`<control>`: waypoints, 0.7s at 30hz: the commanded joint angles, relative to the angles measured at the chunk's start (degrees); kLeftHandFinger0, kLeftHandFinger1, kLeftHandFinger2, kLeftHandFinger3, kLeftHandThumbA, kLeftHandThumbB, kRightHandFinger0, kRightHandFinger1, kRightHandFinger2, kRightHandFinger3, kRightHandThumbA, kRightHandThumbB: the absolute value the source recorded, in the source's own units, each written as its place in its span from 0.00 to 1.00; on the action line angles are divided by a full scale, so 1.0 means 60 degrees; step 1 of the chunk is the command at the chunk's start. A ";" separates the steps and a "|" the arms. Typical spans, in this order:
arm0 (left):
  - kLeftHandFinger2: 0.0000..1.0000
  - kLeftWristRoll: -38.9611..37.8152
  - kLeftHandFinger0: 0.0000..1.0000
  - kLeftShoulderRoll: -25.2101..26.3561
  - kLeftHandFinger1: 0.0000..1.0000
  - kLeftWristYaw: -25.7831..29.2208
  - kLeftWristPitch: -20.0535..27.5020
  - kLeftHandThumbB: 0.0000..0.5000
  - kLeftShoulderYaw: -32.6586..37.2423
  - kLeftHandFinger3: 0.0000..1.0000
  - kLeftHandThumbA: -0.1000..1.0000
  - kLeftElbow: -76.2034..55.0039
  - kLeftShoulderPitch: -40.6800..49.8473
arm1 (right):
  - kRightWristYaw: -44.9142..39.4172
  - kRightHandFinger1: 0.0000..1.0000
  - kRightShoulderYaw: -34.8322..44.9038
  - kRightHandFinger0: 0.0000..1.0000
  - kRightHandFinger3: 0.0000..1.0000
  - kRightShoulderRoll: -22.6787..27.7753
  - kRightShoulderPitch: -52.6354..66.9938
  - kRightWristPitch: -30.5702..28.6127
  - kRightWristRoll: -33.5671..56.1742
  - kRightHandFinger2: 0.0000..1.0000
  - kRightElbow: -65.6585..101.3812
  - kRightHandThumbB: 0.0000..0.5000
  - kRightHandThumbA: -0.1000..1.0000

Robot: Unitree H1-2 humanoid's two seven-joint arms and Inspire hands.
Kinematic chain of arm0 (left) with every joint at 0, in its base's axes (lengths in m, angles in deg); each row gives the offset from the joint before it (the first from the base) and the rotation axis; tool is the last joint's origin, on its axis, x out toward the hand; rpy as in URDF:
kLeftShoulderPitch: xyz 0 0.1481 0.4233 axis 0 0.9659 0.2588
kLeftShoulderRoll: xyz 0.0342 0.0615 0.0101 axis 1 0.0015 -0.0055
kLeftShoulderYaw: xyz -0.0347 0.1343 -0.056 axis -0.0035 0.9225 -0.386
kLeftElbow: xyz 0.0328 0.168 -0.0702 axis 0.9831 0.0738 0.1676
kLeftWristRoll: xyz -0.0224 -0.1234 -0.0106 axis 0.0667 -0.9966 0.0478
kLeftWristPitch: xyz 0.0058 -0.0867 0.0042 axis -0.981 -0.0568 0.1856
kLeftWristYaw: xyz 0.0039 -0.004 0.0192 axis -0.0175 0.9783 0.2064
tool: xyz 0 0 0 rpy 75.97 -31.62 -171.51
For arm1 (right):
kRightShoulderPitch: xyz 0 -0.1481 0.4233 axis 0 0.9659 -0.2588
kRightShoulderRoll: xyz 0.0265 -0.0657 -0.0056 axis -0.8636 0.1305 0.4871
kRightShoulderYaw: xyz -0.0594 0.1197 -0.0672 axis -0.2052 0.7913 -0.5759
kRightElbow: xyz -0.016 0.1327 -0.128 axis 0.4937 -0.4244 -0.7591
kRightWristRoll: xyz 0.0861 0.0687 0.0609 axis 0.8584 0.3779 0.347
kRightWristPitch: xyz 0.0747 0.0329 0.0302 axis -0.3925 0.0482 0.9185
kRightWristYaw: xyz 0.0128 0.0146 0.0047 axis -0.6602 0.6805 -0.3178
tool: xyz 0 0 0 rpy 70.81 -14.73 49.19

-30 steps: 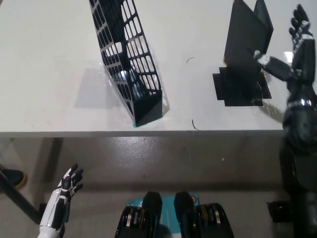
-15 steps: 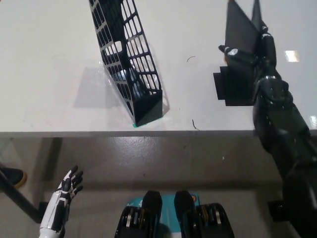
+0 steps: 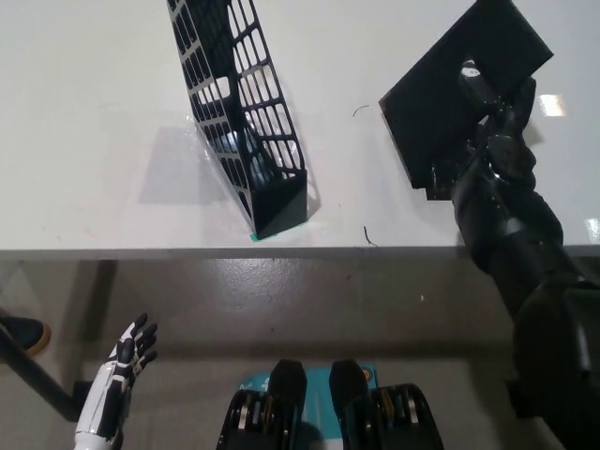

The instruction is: A notebook is kept standing on the table on the right hand side and a black shelf is kept on the left hand side and the robot uses its right hand to grab the notebook and places it in the shelf

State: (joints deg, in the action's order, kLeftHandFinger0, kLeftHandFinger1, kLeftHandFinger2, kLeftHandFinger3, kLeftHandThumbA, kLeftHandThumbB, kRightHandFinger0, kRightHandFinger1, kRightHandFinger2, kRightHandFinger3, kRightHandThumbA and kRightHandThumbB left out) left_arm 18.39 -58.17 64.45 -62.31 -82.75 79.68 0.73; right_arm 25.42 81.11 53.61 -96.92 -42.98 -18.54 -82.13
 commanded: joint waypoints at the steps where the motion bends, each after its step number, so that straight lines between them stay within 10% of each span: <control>1: 1.00 -0.0072 1.00 0.0099 1.00 -0.0114 0.0328 0.15 -0.0001 1.00 1.00 -0.0126 -0.0040 | 0.0536 0.13 -0.0348 0.00 0.62 0.0050 -0.0667 -0.1092 -0.0042 0.55 0.0497 0.19 0.00; 10: 1.00 -0.0042 1.00 0.0141 1.00 -0.0112 0.0260 0.22 -0.0008 1.00 1.00 -0.0154 -0.0150 | 0.0816 0.20 -0.1259 0.00 0.60 0.0010 -0.0410 -0.1463 -0.0548 0.61 0.1977 0.22 0.00; 21: 1.00 -0.0024 1.00 0.0148 1.00 -0.0138 0.0186 0.25 0.0026 1.00 1.00 -0.0195 -0.0229 | 0.0527 0.00 -0.3289 0.00 0.41 -0.0445 0.1145 0.1175 -0.3402 0.28 1.0094 0.25 0.00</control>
State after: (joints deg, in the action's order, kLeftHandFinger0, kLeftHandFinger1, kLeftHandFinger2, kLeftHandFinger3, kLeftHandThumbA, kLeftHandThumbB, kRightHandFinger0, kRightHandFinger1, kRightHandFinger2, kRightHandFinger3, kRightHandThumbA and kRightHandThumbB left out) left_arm 18.42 -58.18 64.42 -62.42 -82.72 79.82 0.43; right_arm 29.00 69.54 52.03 -87.32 -43.95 -22.61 -53.79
